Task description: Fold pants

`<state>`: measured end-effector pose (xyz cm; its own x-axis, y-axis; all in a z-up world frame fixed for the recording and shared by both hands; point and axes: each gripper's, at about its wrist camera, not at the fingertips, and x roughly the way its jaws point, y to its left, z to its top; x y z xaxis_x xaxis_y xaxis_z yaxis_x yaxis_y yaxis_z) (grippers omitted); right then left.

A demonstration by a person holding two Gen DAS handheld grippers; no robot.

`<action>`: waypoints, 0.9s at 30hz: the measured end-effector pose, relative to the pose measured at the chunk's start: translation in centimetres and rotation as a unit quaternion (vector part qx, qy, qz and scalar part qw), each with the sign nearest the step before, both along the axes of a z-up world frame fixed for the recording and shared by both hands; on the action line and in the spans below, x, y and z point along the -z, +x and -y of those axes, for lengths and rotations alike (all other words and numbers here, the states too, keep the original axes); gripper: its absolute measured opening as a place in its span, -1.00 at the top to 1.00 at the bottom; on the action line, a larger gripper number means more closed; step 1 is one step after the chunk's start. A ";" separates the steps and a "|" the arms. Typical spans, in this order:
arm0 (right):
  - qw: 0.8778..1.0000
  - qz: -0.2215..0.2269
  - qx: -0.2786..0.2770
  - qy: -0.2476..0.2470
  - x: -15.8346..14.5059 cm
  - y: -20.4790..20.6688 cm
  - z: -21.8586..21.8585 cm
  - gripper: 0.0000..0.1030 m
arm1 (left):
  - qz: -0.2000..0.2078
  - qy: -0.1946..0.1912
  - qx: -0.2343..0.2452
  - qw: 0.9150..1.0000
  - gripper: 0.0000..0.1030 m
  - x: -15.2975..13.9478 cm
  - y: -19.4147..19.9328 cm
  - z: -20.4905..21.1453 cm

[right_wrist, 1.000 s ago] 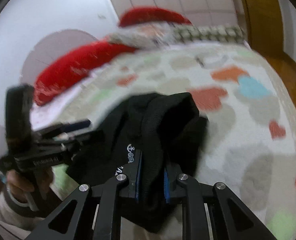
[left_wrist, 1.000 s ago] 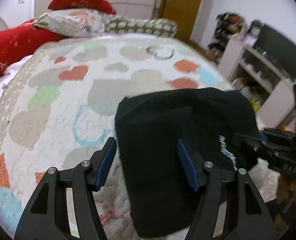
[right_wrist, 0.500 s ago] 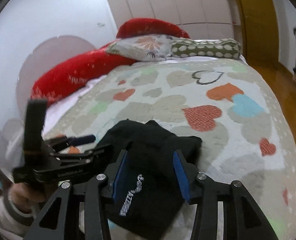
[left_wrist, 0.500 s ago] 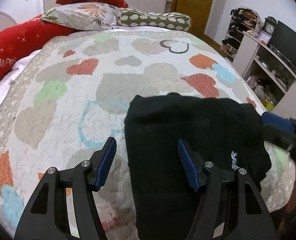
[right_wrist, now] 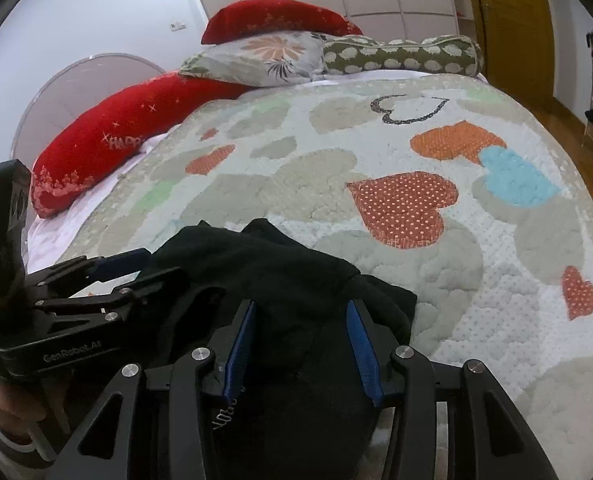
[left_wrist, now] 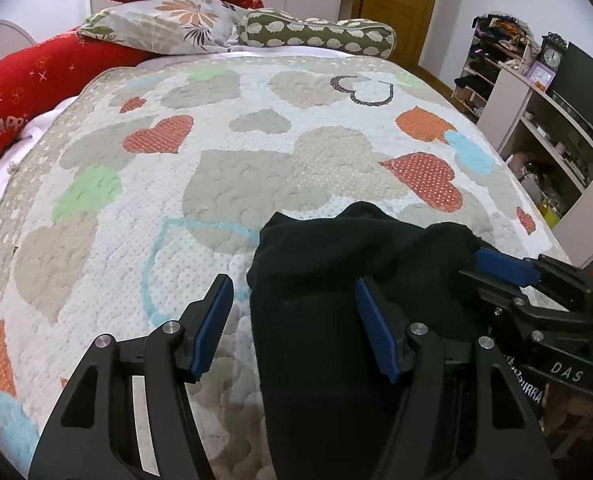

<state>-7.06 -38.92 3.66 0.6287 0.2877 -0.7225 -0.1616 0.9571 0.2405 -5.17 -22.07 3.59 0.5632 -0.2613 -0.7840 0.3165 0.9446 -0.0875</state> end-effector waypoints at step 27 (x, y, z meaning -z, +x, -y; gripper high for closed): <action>0.998 -0.031 -0.007 -0.047 0.0 -7.8 -1.0 0.03 | 0.004 0.004 0.006 1.000 -0.27 0.1 -4.9 -0.5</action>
<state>-14.83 -37.93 3.67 0.5783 0.2248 -0.7843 -0.1630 0.9738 0.1589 -10.09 -21.54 3.53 0.5664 -0.2609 -0.7817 0.3278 0.9416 -0.0768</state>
